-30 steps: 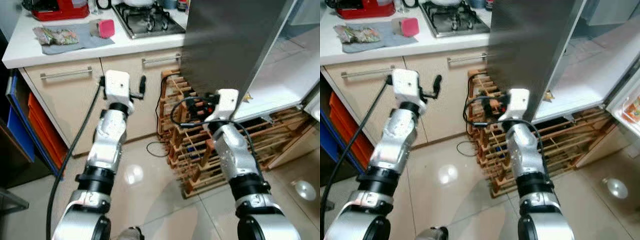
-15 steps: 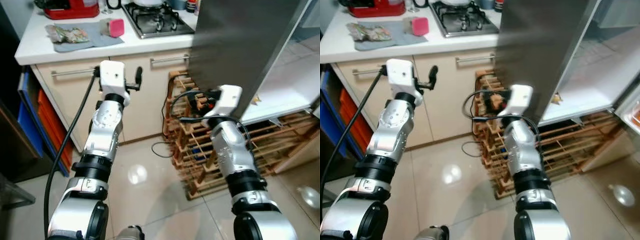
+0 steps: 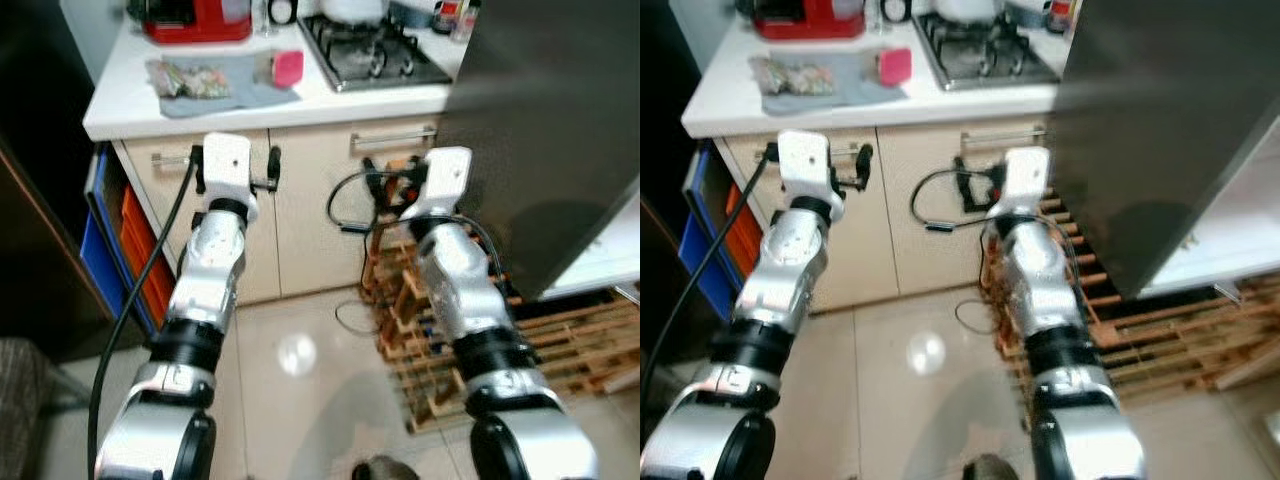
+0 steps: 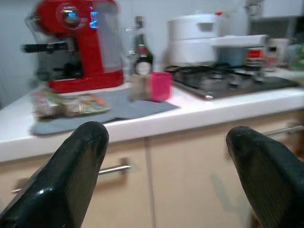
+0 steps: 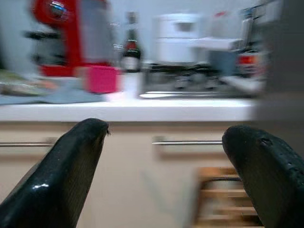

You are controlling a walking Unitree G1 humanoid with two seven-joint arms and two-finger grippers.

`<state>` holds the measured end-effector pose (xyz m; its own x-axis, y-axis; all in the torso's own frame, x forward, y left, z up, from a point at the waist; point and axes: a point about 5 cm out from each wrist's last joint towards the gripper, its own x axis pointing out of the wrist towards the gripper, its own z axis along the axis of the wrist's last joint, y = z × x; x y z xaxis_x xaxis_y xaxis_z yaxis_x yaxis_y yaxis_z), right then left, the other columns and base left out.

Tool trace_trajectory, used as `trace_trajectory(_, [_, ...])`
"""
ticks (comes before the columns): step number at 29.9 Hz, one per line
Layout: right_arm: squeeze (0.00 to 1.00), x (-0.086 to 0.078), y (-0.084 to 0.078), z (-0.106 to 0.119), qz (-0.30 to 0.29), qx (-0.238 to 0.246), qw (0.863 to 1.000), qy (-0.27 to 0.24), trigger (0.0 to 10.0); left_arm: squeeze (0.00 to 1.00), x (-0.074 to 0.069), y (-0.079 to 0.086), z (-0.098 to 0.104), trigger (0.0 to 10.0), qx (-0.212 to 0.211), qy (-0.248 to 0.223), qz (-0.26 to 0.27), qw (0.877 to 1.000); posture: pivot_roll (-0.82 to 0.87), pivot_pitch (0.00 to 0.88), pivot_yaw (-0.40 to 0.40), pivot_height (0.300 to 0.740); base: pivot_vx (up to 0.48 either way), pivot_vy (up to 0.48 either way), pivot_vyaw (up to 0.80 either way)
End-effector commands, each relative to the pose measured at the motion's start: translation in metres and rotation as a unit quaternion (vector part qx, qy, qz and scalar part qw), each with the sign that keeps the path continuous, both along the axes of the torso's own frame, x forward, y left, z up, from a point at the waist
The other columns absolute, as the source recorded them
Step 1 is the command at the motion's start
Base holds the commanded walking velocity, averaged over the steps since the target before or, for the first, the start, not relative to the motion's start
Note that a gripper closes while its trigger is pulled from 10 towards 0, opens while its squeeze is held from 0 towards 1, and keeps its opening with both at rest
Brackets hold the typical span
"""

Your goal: Restocking fridge

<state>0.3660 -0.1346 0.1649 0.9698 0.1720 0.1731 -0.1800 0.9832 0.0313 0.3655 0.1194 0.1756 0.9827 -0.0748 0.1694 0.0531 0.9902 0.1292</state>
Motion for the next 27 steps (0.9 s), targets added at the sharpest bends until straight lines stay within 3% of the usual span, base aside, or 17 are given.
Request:
trace_trajectory(1, [0.0,0.003,0.005,0.016,0.003,-0.005,1.0,-0.029,10.0,0.0,-0.003,0.016,-0.014,10.0,0.018,0.022,0.029,0.999,0.0,0.0,-0.026,0.74,0.0,0.0,0.0])
trace_trajectory(4, [0.0,0.005,0.0,0.016,-0.001,0.0,1.0,-0.024,10.0,0.0,-0.006,0.018,-0.02,10.0,0.021,0.031,0.032,0.999,0.0,0.0,-0.03,0.74,0.0,0.0,0.0])
trace_trajectory(10, [0.0,-0.001,-0.015,-0.011,-0.029,0.026,0.999,0.026,10.0,0.0,-0.011,0.028,-0.027,10.0,0.035,0.05,0.061,0.996,0.02,0.0,-0.034,0.74,0.0,0.0,0.0])
trace_trajectory(12, [0.0,-0.012,-0.027,-0.024,-0.035,0.043,0.997,0.046,10.0,0.0,-0.028,0.042,-0.039,10.0,0.052,0.061,0.065,0.995,0.02,0.0,-0.031,0.74,0.0,0.0,0.0])
trace_trajectory(15, [0.0,-0.052,-0.039,-0.057,-0.004,0.002,0.997,0.082,10.0,0.0,-0.074,0.063,-0.065,10.0,0.028,0.096,0.041,0.994,0.03,0.0,-0.035,0.74,0.0,0.0,0.0])
trace_trajectory(17, [0.0,-0.073,-0.041,-0.07,0.019,-0.027,0.995,0.09,10.0,0.0,-0.095,0.059,-0.068,10.0,0.003,0.091,0.005,0.996,0.03,0.0,-0.042,0.74,0.0,0.0,0.0])
trace_trajectory(18, [0.0,-0.073,-0.041,-0.07,0.019,-0.027,0.995,0.09,10.0,0.0,-0.095,0.059,-0.068,10.0,0.003,0.091,0.005,0.996,0.03,0.0,-0.042,0.74,0.0,0.0,0.0])
trace_trajectory(20, [0.0,-0.094,-0.044,-0.076,0.028,-0.03,0.995,0.094,10.0,0.0,-0.117,0.046,-0.063,10.0,-0.006,0.073,-0.031,0.997,0.04,0.0,-0.053,0.74,0.0,0.0,0.0])
trace_trajectory(21, [0.0,-0.094,-0.044,-0.076,0.028,-0.03,0.995,0.094,10.0,0.0,-0.117,0.046,-0.063,10.0,-0.006,0.073,-0.031,0.997,0.04,0.0,-0.053,0.74,0.0,0.0,0.0])
trace_trajectory(23, [0.0,-0.091,-0.039,-0.077,0.018,0.003,0.995,0.101,10.0,0.0,-0.099,0.053,-0.048,10.0,0.008,0.053,0.027,0.998,0.04,0.0,-0.052,0.74,0.48,0.0,0.32])
trace_trajectory(25, [0.0,-0.09,-0.037,-0.076,0.019,0.005,0.995,0.101,10.0,0.0,-0.095,0.055,-0.044,10.0,-0.004,0.052,0.038,0.998,0.04,0.0,-0.052,0.74,0.48,0.0,0.64])
trace_trajectory(27, [0.0,-0.077,-0.026,-0.066,0.027,0.022,0.995,0.09,10.0,0.0,-0.08,0.048,-0.031,10.0,0.004,0.034,0.023,0.999,0.03,0.0,-0.043,0.74,0.48,0.0,0.59])
